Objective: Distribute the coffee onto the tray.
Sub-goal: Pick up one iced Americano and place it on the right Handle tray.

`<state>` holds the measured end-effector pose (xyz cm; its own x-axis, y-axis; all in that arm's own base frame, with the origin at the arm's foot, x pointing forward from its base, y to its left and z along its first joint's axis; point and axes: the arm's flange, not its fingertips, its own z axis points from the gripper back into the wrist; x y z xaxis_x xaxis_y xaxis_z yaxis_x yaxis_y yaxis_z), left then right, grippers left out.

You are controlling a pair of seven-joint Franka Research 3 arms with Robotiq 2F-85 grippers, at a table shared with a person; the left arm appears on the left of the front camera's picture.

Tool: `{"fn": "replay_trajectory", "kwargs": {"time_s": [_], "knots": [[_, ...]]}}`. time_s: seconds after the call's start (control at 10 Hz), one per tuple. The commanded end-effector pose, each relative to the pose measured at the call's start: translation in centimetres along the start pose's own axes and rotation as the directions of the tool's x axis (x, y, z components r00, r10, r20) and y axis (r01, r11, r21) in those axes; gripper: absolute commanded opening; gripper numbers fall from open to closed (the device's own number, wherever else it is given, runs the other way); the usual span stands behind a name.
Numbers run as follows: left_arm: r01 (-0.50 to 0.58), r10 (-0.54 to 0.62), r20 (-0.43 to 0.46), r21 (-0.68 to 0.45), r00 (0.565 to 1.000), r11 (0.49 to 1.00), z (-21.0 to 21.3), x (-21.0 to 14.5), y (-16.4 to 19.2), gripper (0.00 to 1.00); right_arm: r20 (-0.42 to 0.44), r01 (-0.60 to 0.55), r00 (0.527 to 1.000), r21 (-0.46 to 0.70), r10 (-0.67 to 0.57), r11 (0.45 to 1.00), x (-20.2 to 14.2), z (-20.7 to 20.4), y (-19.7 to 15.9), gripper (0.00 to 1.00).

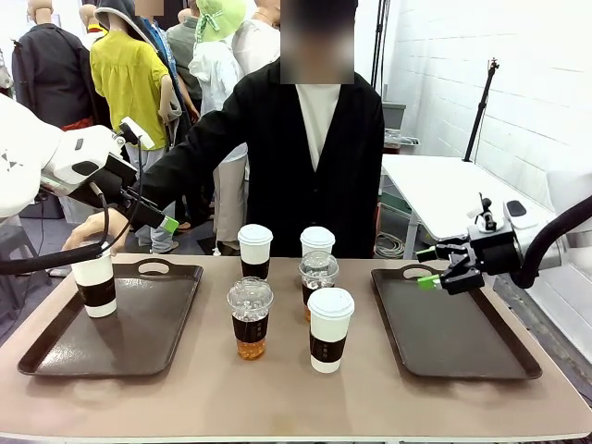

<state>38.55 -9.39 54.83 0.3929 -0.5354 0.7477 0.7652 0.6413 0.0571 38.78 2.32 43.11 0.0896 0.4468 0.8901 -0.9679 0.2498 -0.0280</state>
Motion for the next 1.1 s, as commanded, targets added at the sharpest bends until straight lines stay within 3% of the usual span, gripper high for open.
{"fn": "replay_trajectory", "kwargs": {"time_s": [0.0,0.4,0.5,1.0], "knots": [[0.002,-0.002,-0.008,-0.004,1.0,1.0,0.1,-0.1,0.1,1.0,0.057,-0.001,0.998,-0.01,0.002,1.0,-1.7,-1.3,-0.1,1.0],[0.002,-0.002,-0.008,-0.004,1.0,1.0,0.1,-0.1,0.1,1.0,0.089,0.029,0.996,-0.054,-0.024,0.998,-2.2,-0.4,0.2,1.0],[0.002,-0.002,-0.008,-0.004,1.0,1.0,0.1,-0.1,0.1,1.0,0.062,0.021,0.998,-0.011,-0.021,1.0,-2.7,-1.1,-0.4,1.0],[0.002,-0.002,-0.008,-0.004,1.0,1.0,0.1,-0.1,0.1,1.0,0.062,0.021,0.998,-0.011,-0.021,1.0,-2.7,-1.1,-0.4,1.0]]}}
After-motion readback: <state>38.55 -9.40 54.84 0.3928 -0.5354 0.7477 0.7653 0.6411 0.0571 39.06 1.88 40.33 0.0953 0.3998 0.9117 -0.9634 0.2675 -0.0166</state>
